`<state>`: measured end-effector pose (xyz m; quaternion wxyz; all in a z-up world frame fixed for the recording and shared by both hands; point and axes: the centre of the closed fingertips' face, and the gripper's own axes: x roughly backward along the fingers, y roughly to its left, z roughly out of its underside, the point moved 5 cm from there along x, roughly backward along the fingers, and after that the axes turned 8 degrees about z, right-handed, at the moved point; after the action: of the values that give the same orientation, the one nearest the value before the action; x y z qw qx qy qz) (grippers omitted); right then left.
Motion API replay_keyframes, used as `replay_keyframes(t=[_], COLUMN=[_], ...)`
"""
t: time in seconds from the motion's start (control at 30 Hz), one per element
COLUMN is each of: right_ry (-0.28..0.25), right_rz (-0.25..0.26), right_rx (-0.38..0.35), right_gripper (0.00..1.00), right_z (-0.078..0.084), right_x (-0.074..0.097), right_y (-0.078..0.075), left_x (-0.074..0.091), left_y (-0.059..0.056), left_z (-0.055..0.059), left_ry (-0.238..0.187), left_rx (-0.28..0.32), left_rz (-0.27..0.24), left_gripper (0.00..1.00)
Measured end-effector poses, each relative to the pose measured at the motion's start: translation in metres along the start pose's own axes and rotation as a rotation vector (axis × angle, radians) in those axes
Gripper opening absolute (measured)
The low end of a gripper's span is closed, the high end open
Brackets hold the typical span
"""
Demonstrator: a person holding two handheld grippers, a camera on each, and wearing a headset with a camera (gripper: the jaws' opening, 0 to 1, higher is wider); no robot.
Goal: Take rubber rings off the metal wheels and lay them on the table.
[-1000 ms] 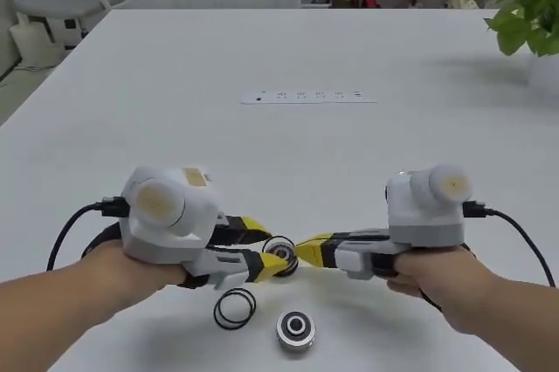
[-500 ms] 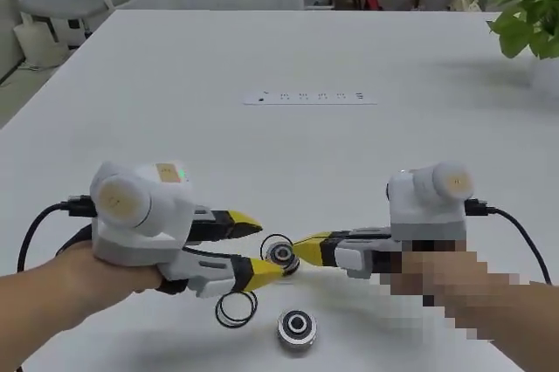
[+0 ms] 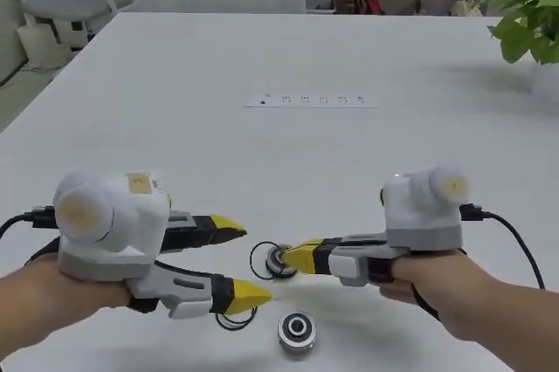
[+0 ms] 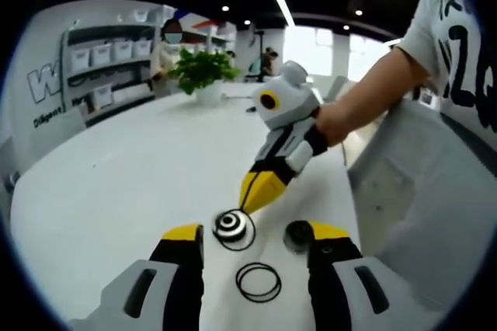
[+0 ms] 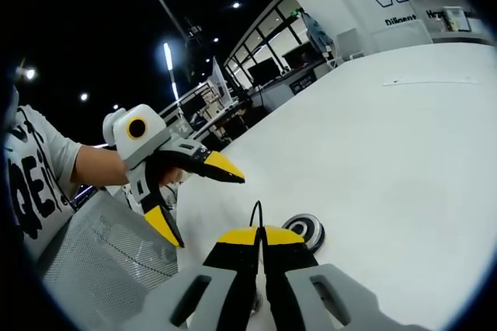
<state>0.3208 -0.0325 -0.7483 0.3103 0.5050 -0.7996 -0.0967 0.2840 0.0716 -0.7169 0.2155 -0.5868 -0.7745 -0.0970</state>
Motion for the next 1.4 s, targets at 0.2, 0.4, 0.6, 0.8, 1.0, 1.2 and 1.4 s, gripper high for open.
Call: replay_keyframes(t=[0.2, 0.4, 0.6, 0.8, 1.0, 1.2, 1.4], right_ry=[0.027, 0.054, 0.083, 0.105, 0.130, 0.138, 0.143], right_rz=[-0.028, -0.055, -0.080, -0.095, -0.085, -0.051, -0.034], right_rx=[0.004, 0.009, 0.001, 0.002, -0.001, 0.006, 0.009], right_gripper=[0.00, 0.00, 0.00, 0.00, 0.00, 0.00, 0.00], right_z=[0.006, 0.010, 0.015, 0.019, 0.024, 0.027, 0.029], right_x=[-0.005, -0.010, -0.015, -0.019, -0.023, -0.024, -0.024], right_y=[0.007, 0.016, 0.022, 0.026, 0.024, 0.018, 0.015], left_x=[0.007, 0.012, 0.015, 0.018, 0.020, 0.020, 0.019], left_y=[-0.002, -0.002, -0.006, -0.008, -0.008, -0.008, -0.008], left_z=[0.003, 0.003, 0.009, 0.015, 0.017, 0.021, 0.023], left_ry=[-0.004, -0.009, 0.002, 0.013, 0.017, 0.024, 0.023], left_rx=[0.000, 0.001, 0.000, 0.004, 0.008, 0.015, 0.021], left_rz=[-0.013, -0.020, -0.015, -0.011, -0.016, -0.020, -0.020], left_gripper=[0.57, 0.59, 0.61, 0.63, 0.62, 0.62, 0.62])
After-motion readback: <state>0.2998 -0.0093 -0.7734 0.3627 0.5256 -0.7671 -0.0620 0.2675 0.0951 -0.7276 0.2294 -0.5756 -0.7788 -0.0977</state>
